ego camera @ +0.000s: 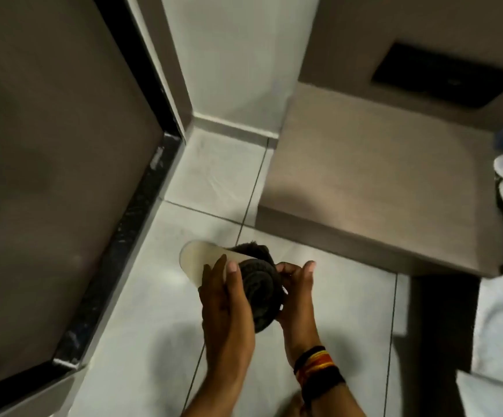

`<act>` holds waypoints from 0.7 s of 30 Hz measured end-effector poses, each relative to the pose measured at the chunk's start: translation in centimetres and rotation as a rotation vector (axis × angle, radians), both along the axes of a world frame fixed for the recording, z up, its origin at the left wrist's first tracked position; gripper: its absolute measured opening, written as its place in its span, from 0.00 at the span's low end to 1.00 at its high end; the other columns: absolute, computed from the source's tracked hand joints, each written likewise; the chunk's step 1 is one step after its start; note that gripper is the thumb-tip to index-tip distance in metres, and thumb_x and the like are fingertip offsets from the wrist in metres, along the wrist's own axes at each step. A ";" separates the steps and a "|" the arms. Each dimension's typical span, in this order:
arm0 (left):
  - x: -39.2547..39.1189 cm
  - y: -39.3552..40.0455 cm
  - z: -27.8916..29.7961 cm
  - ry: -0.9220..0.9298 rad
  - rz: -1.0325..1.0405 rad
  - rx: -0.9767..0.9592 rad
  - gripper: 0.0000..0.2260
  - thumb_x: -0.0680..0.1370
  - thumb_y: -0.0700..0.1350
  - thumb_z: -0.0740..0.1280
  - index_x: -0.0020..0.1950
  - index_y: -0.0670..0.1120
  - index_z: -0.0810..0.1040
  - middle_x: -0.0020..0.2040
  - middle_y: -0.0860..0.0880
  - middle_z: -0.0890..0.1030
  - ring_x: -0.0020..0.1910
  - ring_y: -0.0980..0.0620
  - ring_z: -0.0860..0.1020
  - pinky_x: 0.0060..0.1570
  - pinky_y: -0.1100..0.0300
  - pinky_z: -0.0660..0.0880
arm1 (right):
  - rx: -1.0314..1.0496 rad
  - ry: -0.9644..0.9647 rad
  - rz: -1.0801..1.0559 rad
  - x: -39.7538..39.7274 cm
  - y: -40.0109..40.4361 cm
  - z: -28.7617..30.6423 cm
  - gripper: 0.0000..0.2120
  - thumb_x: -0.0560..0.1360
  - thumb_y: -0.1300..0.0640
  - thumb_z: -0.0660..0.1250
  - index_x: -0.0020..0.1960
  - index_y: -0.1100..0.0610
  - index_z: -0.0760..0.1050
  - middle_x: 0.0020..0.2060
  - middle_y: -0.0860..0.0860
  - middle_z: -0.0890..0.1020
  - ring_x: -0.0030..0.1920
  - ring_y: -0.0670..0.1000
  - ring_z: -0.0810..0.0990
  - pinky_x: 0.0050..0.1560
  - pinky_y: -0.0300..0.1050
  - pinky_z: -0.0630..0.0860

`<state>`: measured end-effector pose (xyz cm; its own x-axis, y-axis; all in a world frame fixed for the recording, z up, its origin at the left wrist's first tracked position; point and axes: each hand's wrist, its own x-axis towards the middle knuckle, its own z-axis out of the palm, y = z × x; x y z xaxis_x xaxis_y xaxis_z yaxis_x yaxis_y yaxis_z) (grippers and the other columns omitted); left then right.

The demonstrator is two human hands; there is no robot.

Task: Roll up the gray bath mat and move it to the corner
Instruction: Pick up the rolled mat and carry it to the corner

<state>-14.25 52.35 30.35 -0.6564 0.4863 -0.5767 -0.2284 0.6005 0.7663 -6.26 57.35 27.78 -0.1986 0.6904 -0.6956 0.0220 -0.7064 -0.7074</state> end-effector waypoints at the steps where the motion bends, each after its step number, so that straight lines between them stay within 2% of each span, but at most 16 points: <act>1: -1.6 0.6 1.5 -0.009 0.007 0.019 0.30 0.76 0.75 0.52 0.72 0.65 0.70 0.73 0.52 0.74 0.71 0.45 0.74 0.63 0.50 0.78 | 0.031 0.005 0.043 -1.2 0.7 2.0 0.39 0.71 0.23 0.46 0.51 0.54 0.78 0.49 0.43 0.87 0.56 0.50 0.84 0.48 0.46 0.82; 2: -3.2 1.3 3.4 -0.008 0.011 0.038 0.28 0.76 0.75 0.52 0.69 0.64 0.73 0.69 0.52 0.77 0.69 0.45 0.76 0.63 0.48 0.78 | 0.058 0.001 0.084 -2.2 1.4 4.1 0.36 0.73 0.27 0.45 0.52 0.55 0.78 0.48 0.40 0.87 0.56 0.49 0.84 0.47 0.44 0.82; 4: -6.6 3.0 7.7 -0.019 0.018 0.054 0.26 0.76 0.75 0.51 0.64 0.64 0.75 0.66 0.52 0.78 0.67 0.45 0.76 0.65 0.44 0.77 | 0.123 -0.020 0.166 -4.7 3.1 8.7 0.30 0.76 0.32 0.45 0.50 0.50 0.78 0.47 0.40 0.86 0.57 0.47 0.81 0.49 0.46 0.82; 7: -10.0 5.2 12.7 -0.025 0.026 0.099 0.22 0.78 0.72 0.51 0.62 0.64 0.73 0.64 0.53 0.77 0.68 0.45 0.75 0.63 0.50 0.74 | 0.145 -0.035 0.186 -7.8 5.3 13.8 0.23 0.78 0.34 0.45 0.49 0.42 0.76 0.50 0.36 0.79 0.56 0.45 0.77 0.52 0.48 0.79; 11: -12.7 9.5 16.4 -0.005 0.062 0.142 0.14 0.80 0.70 0.52 0.56 0.67 0.70 0.59 0.57 0.74 0.68 0.48 0.74 0.64 0.49 0.72 | 0.182 0.012 0.225 -10.8 9.8 16.2 0.32 0.75 0.25 0.46 0.49 0.43 0.80 0.50 0.42 0.86 0.58 0.48 0.81 0.54 0.53 0.81; 14: -14.0 13.9 16.9 0.034 0.089 0.172 0.13 0.80 0.69 0.54 0.48 0.65 0.74 0.50 0.63 0.75 0.60 0.53 0.74 0.60 0.52 0.72 | 0.151 0.035 0.204 -12.9 13.8 15.8 0.36 0.70 0.23 0.46 0.56 0.45 0.79 0.58 0.46 0.84 0.61 0.53 0.82 0.58 0.60 0.81; 16: -15.0 17.6 15.9 0.050 0.106 0.168 0.13 0.81 0.67 0.54 0.45 0.66 0.74 0.46 0.65 0.73 0.57 0.54 0.73 0.61 0.50 0.74 | 0.129 0.043 0.196 -14.3 17.3 14.4 0.38 0.69 0.23 0.45 0.57 0.47 0.79 0.58 0.47 0.83 0.61 0.54 0.81 0.58 0.61 0.82; 19: -16.5 22.8 14.2 0.042 0.143 0.140 0.14 0.80 0.69 0.55 0.49 0.65 0.75 0.48 0.64 0.73 0.59 0.53 0.74 0.64 0.48 0.75 | 0.145 0.070 0.199 -16.1 22.8 12.1 0.41 0.68 0.22 0.44 0.55 0.48 0.81 0.58 0.47 0.83 0.60 0.54 0.81 0.58 0.61 0.82; 21: -17.0 26.6 12.0 0.033 0.180 0.134 0.21 0.76 0.74 0.55 0.56 0.64 0.75 0.57 0.57 0.77 0.65 0.48 0.75 0.66 0.44 0.75 | 0.113 0.050 0.208 -17.1 26.9 10.4 0.47 0.65 0.17 0.44 0.56 0.50 0.82 0.58 0.48 0.84 0.61 0.54 0.81 0.60 0.64 0.80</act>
